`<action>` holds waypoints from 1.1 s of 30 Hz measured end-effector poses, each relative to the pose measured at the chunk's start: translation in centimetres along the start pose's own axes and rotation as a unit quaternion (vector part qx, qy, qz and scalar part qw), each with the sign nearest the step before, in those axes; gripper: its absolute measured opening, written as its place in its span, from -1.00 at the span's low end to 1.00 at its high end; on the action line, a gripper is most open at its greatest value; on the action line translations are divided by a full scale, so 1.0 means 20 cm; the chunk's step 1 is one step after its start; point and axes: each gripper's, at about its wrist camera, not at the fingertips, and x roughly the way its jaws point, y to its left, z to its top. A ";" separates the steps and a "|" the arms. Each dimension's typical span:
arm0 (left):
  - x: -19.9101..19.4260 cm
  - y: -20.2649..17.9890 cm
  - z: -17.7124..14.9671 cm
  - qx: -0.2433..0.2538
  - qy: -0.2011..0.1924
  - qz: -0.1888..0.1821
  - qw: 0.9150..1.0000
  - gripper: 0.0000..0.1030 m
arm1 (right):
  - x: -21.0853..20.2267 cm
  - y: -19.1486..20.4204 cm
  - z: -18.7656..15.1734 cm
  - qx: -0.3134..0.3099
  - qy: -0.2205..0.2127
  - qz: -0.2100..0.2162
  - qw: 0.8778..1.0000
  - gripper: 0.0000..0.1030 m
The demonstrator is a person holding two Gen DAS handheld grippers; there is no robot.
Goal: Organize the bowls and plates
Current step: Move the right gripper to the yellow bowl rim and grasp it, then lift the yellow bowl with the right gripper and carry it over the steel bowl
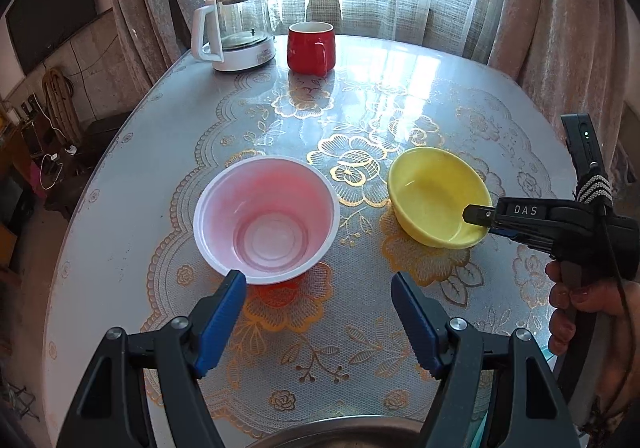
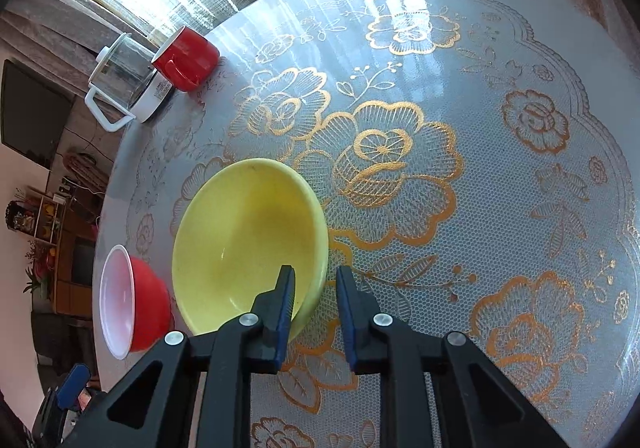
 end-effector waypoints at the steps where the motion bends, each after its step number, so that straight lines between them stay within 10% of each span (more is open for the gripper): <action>1: 0.01 -0.01 0.01 0.002 0.001 0.000 1.000 0.47 | 0.00 0.00 0.00 -0.003 0.001 0.004 1.000 -0.67; 16: 0.22 -0.21 0.09 0.025 0.043 -0.006 0.999 0.26 | -0.12 -0.05 -0.17 -0.043 0.021 0.008 0.999 -0.75; 33: 0.39 -0.39 0.05 0.050 0.084 -0.033 0.995 -0.69 | -0.16 -0.08 -0.23 -0.046 0.027 0.019 0.998 -0.74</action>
